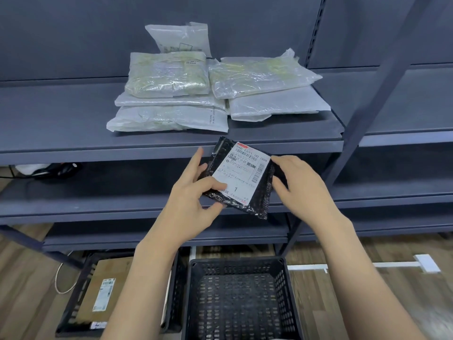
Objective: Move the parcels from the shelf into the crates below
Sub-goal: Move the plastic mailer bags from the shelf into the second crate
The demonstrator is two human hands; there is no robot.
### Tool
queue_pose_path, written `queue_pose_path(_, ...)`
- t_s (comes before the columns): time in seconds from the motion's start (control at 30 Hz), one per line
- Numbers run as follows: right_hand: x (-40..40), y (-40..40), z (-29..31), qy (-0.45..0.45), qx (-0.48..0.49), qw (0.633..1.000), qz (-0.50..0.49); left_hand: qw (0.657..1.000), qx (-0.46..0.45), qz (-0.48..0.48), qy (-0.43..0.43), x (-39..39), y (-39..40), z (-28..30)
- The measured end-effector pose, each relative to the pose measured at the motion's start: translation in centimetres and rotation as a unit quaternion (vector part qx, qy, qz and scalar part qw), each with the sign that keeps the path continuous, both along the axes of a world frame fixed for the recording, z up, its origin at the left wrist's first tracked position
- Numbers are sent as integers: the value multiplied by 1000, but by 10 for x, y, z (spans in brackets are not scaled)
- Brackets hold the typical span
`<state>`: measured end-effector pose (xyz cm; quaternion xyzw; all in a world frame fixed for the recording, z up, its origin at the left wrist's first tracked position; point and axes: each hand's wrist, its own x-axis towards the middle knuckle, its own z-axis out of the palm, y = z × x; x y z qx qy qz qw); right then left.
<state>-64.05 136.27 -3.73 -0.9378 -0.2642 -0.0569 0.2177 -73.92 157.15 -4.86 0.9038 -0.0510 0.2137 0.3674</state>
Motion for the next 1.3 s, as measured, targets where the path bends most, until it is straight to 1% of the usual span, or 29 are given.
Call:
queue_pose_path(0.07, 0, -1, 4, -9, 3, 1000, -7, 1000, -3, -2, 5, 0, -1, 1)
queue_pose_path(0.2, -1, -1, 4, -15, 7, 1000, -8, 999, 25, -17, -39, 1, -1, 3)
queue_pose_path(0.3, -4, -2, 2, -15, 5, 1000, -13, 999, 23, -13, -45, 0, -1, 0)
queue_pose_path(0.37, -7, -2, 0, -13, 4, 1000, -14, 999, 21, -8, -35, -4, -2, -4)
queue_pose_path(0.43, -10, -2, -5, -7, 4, 1000, -19, 1000, 11, 3, 5, -9, -6, -6)
queue_pose_path(0.5, -14, -1, -11, 2, 0, 1000, -25, 998, -32, 15, 52, -17, -11, -6)
queue_pose_path(0.57, -21, -1, -17, 15, 0, 999, -30, 994, -86, 27, 68, -23, -15, -8)
queue_pose_path(0.7, -35, 0, -29, 39, 6, 999, -28, 988, -111, 60, 92, -31, -11, -12)
queue_pose_path(0.83, -47, 9, -42, 65, -13, 998, -17, 962, -224, 21, 157, -37, -15, -16)
queue_pose_path(0.87, -49, 11, -45, 70, -11, 997, -17, 963, -217, 25, 158, -37, -17, -19)
queue_pose_path(0.93, -53, 10, -49, 78, -4, 996, -30, 971, -165, 67, 160, -37, -18, -28)
queue_pose_path(0.97, -54, 8, -50, 80, -9, 996, -37, 970, -153, 91, 163, -38, -17, -32)
queue_pose_path(1.1, -56, -3, -54, 92, -57, 993, -49, 962, -174, 139, 157, -43, -10, -44)
queue_pose_path(1.23, -62, -1, -59, 122, -73, 989, -45, 961, -160, 153, 167, -45, -3, -52)
queue_pose_path(1.3, -65, 3, -62, 133, -82, 986, -49, 959, -176, 147, 166, -46, 0, -53)
